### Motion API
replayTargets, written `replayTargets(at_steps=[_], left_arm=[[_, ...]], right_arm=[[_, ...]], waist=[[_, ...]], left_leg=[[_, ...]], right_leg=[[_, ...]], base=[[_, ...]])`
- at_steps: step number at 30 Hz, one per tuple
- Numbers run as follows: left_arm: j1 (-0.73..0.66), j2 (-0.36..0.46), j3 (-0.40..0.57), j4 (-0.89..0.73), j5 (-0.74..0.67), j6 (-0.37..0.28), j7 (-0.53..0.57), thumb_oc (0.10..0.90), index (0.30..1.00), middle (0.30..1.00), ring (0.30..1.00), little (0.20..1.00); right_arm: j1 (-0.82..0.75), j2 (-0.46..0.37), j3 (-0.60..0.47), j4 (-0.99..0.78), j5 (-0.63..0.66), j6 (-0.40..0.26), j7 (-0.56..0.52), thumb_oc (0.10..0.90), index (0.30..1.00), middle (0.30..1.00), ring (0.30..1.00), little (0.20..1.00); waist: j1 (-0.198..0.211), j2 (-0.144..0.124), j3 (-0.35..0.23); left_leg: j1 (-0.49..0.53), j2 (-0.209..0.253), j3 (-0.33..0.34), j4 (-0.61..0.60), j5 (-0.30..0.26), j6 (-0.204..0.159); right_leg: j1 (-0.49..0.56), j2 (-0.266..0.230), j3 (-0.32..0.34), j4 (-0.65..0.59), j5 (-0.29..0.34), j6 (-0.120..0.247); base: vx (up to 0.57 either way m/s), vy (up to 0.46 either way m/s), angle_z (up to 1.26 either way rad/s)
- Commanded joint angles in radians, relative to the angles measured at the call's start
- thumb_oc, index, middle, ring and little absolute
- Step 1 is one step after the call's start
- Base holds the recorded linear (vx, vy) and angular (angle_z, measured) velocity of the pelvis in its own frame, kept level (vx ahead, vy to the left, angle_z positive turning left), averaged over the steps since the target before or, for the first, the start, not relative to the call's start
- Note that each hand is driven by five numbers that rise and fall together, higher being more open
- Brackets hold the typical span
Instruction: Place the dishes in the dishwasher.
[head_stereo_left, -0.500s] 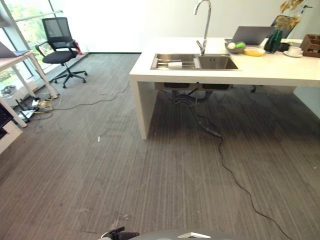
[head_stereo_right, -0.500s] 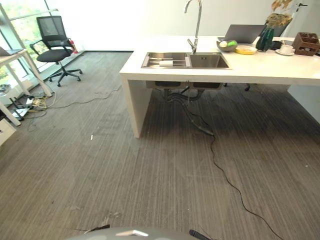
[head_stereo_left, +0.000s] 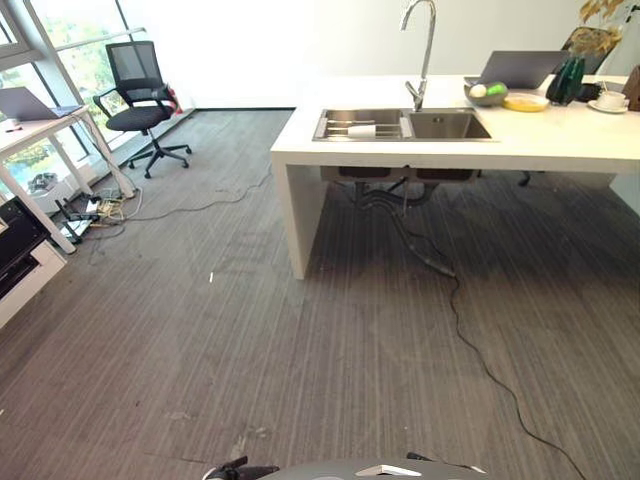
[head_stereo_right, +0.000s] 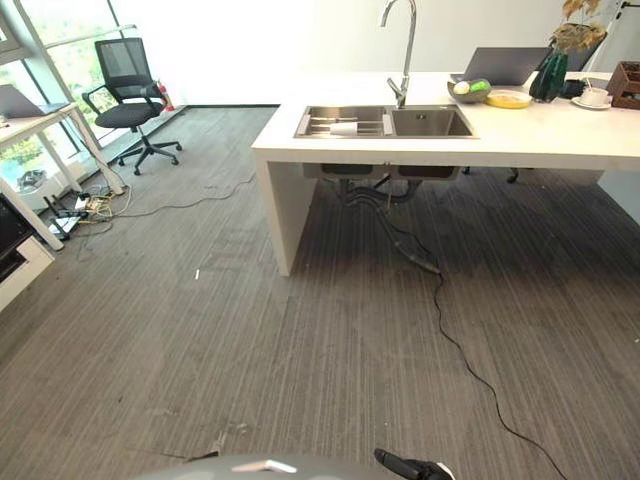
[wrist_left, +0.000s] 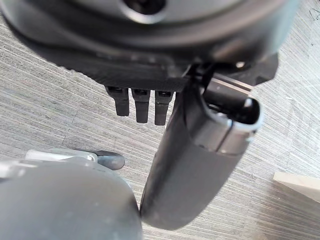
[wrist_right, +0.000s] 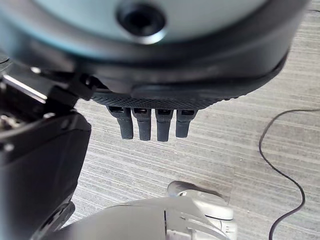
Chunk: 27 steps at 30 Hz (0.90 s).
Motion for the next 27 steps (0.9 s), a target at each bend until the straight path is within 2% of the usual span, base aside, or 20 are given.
replayTargets(at_steps=[1, 18, 22, 24, 27], left_arm=[[-0.030, -0.028, 0.017, 0.017, 0.016, -0.016, -0.006, 0.800, 0.900, 0.900, 0.900, 0.900], [-0.036, -0.035, 0.023, 0.021, -0.022, -0.009, -0.046, 0.800, 0.900, 0.900, 0.900, 0.900], [-0.054, -0.034, 0.010, 0.015, -0.026, -0.009, -0.042, 0.800, 0.900, 0.900, 0.900, 0.900], [-0.061, -0.031, -0.004, 0.017, -0.011, -0.008, -0.053, 0.800, 0.900, 0.900, 0.900, 0.900], [-0.078, -0.017, 0.005, 0.010, -0.039, -0.009, -0.049, 0.800, 0.900, 0.900, 0.900, 0.900]], right_arm=[[-0.056, -0.007, 0.055, -0.030, -0.027, -0.058, 0.003, 0.800, 0.900, 0.900, 0.900, 0.900], [-0.073, -0.020, 0.004, 0.004, 0.058, -0.049, 0.047, 0.800, 0.900, 0.900, 0.900, 0.900], [-0.076, -0.025, -0.013, 0.009, 0.079, -0.049, 0.041, 0.800, 0.900, 0.900, 0.900, 0.900], [-0.084, -0.021, -0.024, 0.016, 0.093, -0.045, 0.042, 0.800, 0.900, 0.900, 0.900, 0.900], [-0.094, -0.023, -0.017, 0.002, 0.106, -0.046, 0.046, 0.800, 0.900, 0.900, 0.900, 0.900]], waist=[[0.005, -0.055, 0.014], [0.002, -0.056, 0.006], [-0.008, -0.050, 0.017], [-0.023, -0.040, 0.028], [-0.030, -0.038, 0.044]], left_leg=[[0.044, -0.001, 0.010, -0.026, -0.053, -0.048], [0.050, -0.005, 0.023, -0.026, -0.068, -0.039], [0.038, -0.010, 0.021, -0.026, -0.070, -0.044], [0.027, 0.000, 0.026, -0.026, -0.064, -0.051], [0.007, 0.004, 0.022, -0.026, -0.057, -0.058]], right_leg=[[0.069, -0.122, 0.093, -0.146, 0.071, 0.185], [0.059, -0.126, 0.100, -0.122, 0.057, 0.190], [0.042, -0.133, 0.072, -0.089, 0.046, 0.194], [-0.003, -0.112, 0.064, -0.004, 0.030, 0.197], [-0.031, -0.101, 0.073, 0.000, 0.015, 0.183]], base=[[0.00, 0.000, 0.00], [0.02, 0.009, -0.02], [-0.01, 0.033, 0.00], [-0.02, 0.013, 0.14], [-0.02, -0.003, 0.09]])
